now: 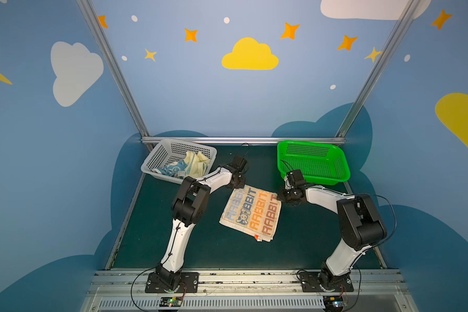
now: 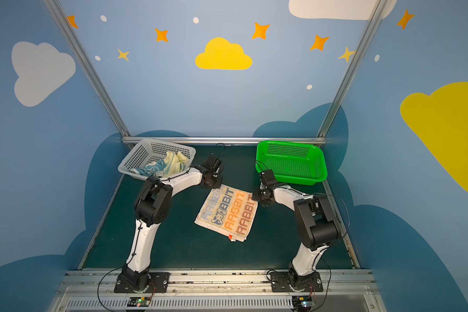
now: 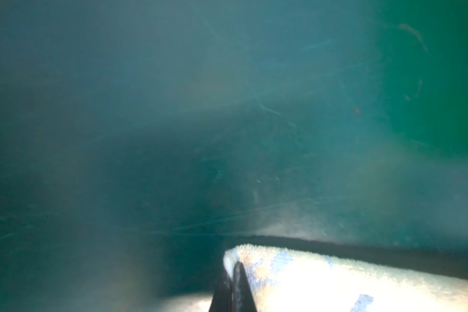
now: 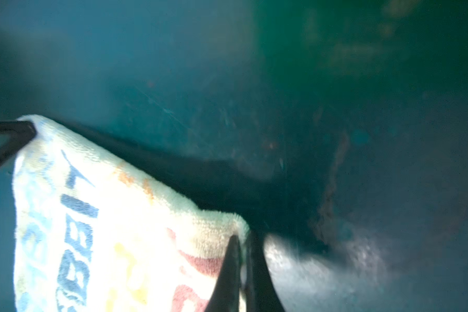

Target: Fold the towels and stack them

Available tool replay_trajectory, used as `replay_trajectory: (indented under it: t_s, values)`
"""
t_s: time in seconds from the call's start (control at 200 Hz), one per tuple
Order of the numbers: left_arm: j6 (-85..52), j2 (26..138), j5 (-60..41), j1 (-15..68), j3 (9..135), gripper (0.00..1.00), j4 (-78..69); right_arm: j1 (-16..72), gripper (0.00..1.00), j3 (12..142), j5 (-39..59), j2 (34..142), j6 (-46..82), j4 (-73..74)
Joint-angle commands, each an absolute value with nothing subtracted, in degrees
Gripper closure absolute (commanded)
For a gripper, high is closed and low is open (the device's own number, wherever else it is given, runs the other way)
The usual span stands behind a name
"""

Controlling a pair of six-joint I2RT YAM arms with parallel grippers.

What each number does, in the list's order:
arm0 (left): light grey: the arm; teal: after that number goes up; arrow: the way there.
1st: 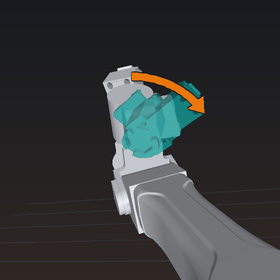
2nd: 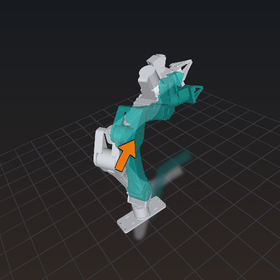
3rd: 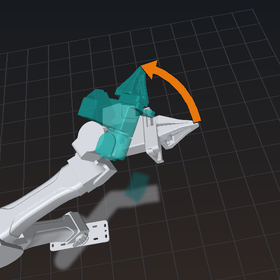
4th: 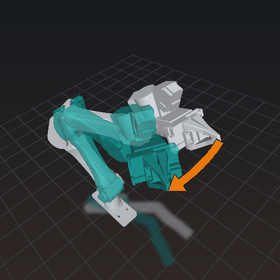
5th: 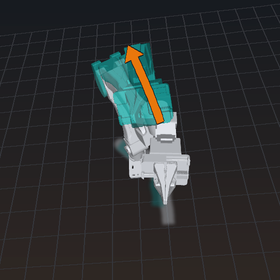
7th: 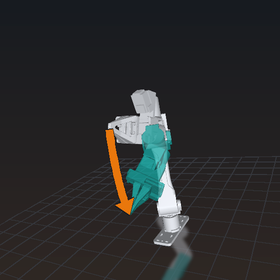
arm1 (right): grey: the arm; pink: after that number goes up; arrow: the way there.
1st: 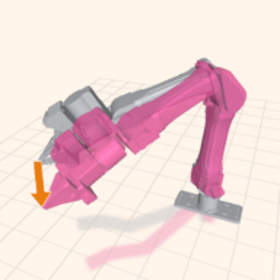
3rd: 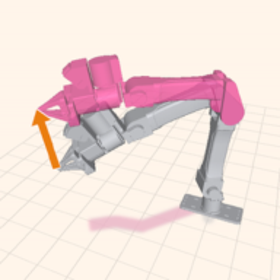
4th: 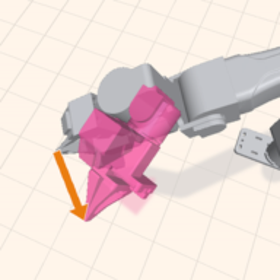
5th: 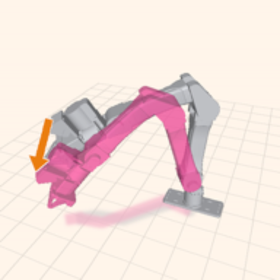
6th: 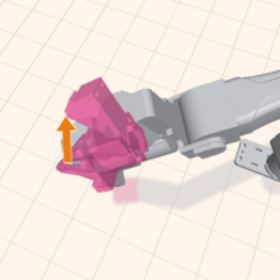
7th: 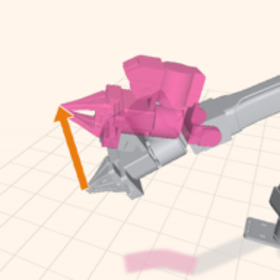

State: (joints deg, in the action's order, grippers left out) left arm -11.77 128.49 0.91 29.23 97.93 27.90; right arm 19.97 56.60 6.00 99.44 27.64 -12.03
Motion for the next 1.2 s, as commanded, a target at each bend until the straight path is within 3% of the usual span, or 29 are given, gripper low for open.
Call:
replay_trajectory:
  t_s: [0.0, 0.21, 0.521, 0.991, 1.192]
  values:
    - [-10.0, 127.4, 3.9, 28.6, 100.0, 0.96, 26.3, 19.6, 1.0, 59.4, 4.8, 99.5, 25.2, -10.4]
    - [-7.8, 123.4, 6.9, 28.4, 98.4, 0.96, 22.1, 19.1, 1.0, 61.3, 4.9, 98.6, 22.8, -10.0]
    - [-7.1, 115.0, 7.4, 28.5, 85.2, 0.96, 12.2, 19.1, 1.0, 57.0, 7.1, 95.9, 21.9, -6.0]
    - [-9.1, 102.3, 9.3, 29.8, 65.7, 0.96, 0.7, 21.1, 1.0, 45.6, 10.9, 83.9, 20.1, -3.0]
    - [-9.6, 97.4, 14.5, 32.6, 59.6, 0.96, -0.3, 24.0, 1.0, 41.3, 9.4, 78.4, 19.8, -6.2]
